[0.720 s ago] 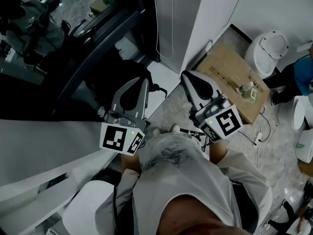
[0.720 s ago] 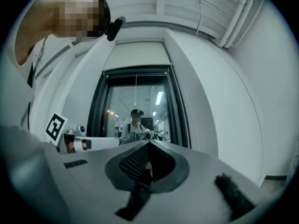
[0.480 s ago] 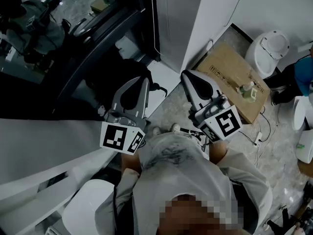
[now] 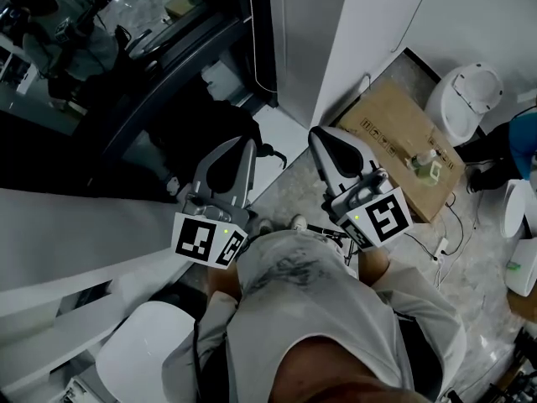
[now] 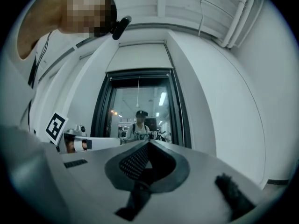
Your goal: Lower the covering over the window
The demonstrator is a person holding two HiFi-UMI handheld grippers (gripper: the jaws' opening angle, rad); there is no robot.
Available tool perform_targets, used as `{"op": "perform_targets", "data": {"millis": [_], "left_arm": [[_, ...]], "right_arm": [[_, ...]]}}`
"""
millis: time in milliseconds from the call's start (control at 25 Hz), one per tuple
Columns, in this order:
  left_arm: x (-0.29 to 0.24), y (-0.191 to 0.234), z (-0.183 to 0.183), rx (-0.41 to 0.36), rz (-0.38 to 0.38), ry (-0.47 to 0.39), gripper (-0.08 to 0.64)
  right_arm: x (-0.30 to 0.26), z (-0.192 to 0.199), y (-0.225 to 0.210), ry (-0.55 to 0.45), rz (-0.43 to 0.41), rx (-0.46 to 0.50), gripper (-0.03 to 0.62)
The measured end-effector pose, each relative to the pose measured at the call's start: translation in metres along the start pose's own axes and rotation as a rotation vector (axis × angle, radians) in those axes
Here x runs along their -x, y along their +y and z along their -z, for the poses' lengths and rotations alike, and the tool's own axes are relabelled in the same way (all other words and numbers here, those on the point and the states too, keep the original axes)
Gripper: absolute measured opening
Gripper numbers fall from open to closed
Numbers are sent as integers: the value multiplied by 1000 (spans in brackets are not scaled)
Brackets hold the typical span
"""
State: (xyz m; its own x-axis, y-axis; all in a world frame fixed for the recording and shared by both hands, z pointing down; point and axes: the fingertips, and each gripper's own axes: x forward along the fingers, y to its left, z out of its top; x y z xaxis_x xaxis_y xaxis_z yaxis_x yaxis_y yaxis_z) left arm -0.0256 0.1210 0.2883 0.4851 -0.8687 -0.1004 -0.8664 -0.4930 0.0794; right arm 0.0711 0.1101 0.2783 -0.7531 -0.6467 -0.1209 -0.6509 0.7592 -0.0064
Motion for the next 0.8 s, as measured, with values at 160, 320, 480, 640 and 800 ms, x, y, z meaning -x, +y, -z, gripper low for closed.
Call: {"op": "perform_targets", "data": {"millis": [160, 320, 480, 640, 800], "left_arm": [[-5, -5, 1, -10, -12, 11, 8], [-10, -7, 1, -12, -9, 14, 8], [-17, -4, 1, -12, -1, 9, 8], [-24, 5, 3, -11, 5, 8, 8], [-36, 21, 4, -8, 15, 12, 8]], "right_arm": [[2, -2, -6, 0, -14, -2, 16], [1, -2, -10, 2, -16, -13, 15], [-5, -2, -16, -2, -9, -7, 15], [-14, 1, -21, 5, 6, -3, 15], [-29, 3, -30, 16, 20, 18, 16]]}}
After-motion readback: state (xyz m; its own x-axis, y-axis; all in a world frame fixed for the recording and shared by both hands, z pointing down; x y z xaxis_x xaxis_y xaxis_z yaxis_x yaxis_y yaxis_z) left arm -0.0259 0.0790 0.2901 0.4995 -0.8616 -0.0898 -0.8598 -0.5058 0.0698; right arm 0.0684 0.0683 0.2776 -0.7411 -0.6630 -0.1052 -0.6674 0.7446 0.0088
